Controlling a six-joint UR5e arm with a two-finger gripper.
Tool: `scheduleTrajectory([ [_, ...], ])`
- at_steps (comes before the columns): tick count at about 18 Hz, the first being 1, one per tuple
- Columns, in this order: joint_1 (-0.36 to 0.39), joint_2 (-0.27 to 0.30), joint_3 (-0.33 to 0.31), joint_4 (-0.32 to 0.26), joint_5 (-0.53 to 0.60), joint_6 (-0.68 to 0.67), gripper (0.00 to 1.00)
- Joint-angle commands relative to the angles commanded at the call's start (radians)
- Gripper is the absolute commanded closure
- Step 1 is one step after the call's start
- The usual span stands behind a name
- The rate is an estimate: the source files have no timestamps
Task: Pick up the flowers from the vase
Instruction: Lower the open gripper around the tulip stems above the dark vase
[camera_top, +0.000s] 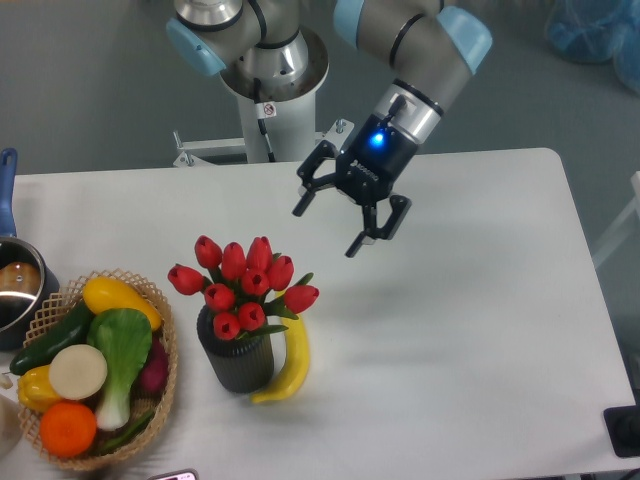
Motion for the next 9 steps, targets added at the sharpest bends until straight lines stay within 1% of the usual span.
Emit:
scheduleTrajectory([
  [6, -0.018, -0.011, 0.011, 0.011, 0.000, 0.008, 0.00],
  [8, -0.021, -0.037, 0.023, 0.017, 0.000, 0.006, 0.00],
  [9, -0.032, -0.057, 0.032, 0.031, 0.000, 0.006, 0.00],
])
